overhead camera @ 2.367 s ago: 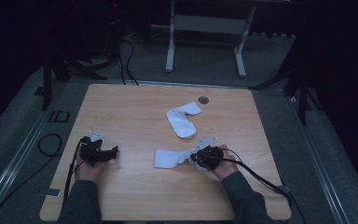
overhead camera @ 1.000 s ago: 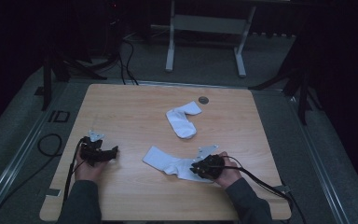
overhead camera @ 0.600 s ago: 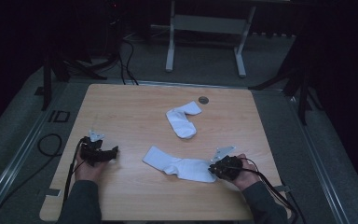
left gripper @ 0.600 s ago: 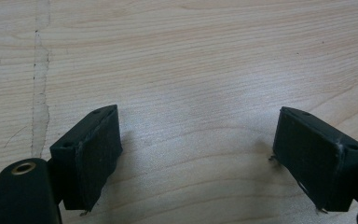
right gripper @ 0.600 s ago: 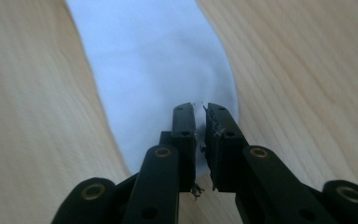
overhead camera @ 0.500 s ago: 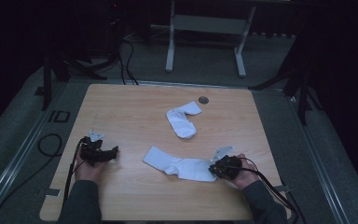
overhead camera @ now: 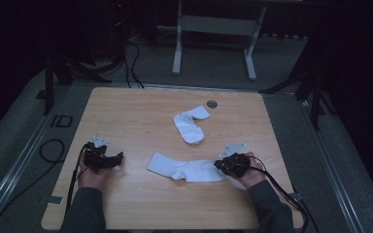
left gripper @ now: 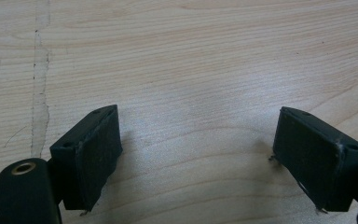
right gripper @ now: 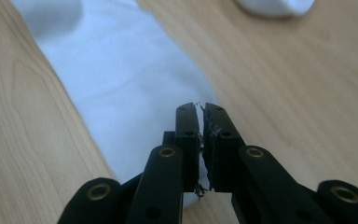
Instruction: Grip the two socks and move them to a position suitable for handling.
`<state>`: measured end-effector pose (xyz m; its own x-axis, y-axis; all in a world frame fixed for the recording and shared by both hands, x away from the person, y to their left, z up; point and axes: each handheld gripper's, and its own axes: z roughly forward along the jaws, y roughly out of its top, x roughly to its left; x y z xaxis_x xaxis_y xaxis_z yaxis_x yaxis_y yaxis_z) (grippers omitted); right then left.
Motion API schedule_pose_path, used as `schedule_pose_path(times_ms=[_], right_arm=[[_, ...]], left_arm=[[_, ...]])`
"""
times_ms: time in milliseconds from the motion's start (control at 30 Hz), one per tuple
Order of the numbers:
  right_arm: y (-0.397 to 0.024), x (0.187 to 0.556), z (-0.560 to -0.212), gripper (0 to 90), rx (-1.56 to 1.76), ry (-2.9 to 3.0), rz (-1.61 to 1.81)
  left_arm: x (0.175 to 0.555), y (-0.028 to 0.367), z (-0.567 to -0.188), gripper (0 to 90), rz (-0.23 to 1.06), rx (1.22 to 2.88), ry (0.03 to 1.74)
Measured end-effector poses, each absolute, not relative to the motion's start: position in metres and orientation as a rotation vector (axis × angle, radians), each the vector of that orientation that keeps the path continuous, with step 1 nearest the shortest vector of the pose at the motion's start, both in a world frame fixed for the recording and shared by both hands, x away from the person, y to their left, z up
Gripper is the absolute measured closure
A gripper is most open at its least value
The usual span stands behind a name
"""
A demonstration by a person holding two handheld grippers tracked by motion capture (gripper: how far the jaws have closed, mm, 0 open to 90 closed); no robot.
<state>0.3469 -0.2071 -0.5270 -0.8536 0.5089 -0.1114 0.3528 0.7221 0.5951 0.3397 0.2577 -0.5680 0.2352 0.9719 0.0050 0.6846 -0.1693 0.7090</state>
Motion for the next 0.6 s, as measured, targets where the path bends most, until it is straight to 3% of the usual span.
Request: schedule_pose_path(times_ms=[600], right_arm=[[-0.166, 0.379, -0.498, 81.4, 0.6, 2.593, 0.904]], left_arm=[[0.34, 0.258, -0.568, 15.3, 0.632, 1.93, 1.511]])
